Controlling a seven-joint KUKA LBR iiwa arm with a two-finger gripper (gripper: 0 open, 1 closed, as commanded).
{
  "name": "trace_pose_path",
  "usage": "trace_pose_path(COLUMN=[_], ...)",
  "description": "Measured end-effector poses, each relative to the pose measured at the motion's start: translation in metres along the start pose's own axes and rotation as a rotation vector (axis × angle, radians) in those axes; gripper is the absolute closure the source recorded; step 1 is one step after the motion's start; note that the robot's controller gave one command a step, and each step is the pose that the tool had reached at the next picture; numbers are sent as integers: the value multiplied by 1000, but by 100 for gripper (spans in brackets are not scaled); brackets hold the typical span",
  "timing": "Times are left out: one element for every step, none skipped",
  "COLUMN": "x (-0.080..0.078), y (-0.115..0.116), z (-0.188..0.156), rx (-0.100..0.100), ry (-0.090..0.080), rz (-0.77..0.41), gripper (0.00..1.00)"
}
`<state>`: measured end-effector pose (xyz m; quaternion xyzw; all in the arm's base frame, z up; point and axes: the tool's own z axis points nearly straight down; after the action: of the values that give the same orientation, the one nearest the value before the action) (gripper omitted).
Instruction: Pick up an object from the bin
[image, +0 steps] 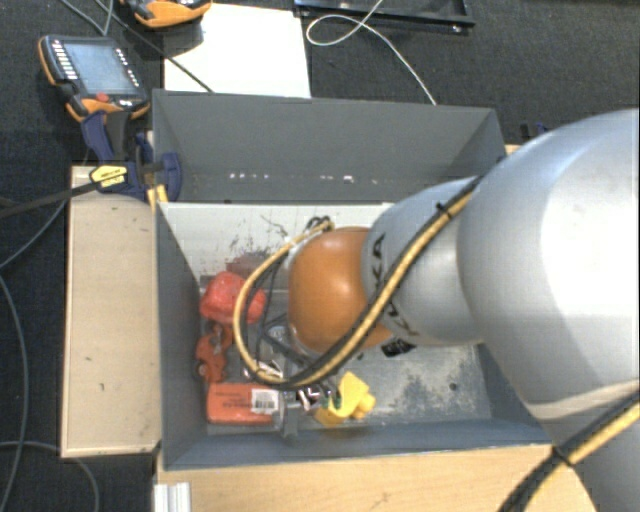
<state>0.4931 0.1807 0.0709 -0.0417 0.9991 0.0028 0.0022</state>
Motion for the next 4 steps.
trace_pose_path(x=[-11,-11,-30,-30], y=[15,14,18,18], z=[0,0,-1,-1], rx=[1,1,0,0], ry=[-3,-3,-7,-7], rz=[54,55,-111,-110], gripper=[0,0,100,100])
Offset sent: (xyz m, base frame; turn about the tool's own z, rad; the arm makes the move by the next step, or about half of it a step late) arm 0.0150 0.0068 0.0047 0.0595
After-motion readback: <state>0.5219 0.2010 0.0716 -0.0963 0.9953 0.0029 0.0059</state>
